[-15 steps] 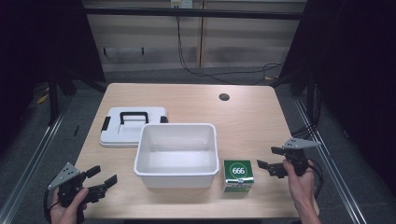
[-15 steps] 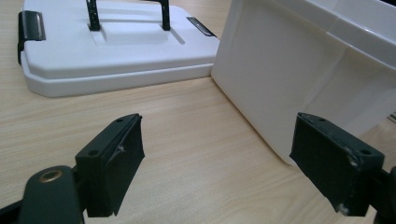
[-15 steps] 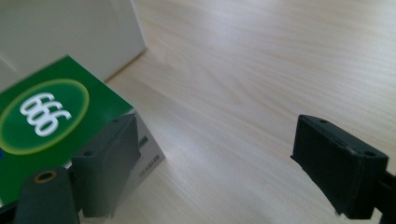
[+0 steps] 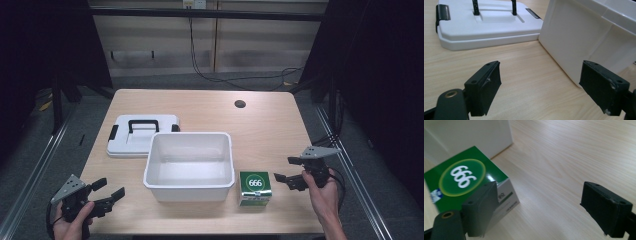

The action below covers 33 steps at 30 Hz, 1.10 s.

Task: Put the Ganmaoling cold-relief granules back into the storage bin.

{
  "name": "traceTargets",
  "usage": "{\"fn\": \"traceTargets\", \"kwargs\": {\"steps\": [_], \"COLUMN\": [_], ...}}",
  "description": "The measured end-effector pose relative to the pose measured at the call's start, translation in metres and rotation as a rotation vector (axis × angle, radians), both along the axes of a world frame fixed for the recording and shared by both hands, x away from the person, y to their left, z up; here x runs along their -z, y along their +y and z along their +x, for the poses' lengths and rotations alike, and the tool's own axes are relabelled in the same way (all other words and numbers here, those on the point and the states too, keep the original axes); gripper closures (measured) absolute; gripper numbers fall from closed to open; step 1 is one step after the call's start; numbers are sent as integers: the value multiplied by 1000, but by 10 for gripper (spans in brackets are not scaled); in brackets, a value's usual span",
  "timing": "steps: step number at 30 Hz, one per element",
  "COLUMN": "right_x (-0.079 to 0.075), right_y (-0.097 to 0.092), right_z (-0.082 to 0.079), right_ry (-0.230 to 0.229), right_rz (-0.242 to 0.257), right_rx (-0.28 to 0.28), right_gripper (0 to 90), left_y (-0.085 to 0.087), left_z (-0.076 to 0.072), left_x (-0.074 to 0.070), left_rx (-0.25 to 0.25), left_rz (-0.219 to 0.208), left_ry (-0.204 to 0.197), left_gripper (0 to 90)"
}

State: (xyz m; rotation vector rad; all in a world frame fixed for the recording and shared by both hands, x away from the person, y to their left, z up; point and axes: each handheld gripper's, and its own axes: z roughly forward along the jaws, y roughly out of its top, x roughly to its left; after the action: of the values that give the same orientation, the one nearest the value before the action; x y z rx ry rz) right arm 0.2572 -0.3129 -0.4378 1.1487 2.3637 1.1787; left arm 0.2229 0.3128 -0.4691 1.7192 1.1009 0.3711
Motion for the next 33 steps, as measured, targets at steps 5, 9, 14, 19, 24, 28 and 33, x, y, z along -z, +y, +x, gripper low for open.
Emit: {"fn": "traceTargets", "kwargs": {"steps": [5,9,14,19,24,28,33], "right_x": [-15,-30,-47,-71,-83,-88,-88], "right_y": [3,8,18,40,54,78,91], "right_z": [-3,-2,2,9,19,35,41], "right_ry": [40,8,18,18,35,100,95], "right_rz": [15,-30,-47,-163,-238,-374,-398], "right_rx": [-40,-65,-119,-227,-287,-378,-416], "right_gripper": [136,136,138,139,139,147,147], "left_y": [-2,0,1,0,1,0,0], "left_z": [1,1,1,2,2,3,2], "left_x": [0,1,0,0,0,1,1], "left_rx": [16,4,-7,-3,2,11,8], "left_rz": [5,4,-2,5,3,2,-3], "left_ry": [-5,3,-4,0,1,7,12], "left_gripper": [167,167,167,167,167,168,168]}}
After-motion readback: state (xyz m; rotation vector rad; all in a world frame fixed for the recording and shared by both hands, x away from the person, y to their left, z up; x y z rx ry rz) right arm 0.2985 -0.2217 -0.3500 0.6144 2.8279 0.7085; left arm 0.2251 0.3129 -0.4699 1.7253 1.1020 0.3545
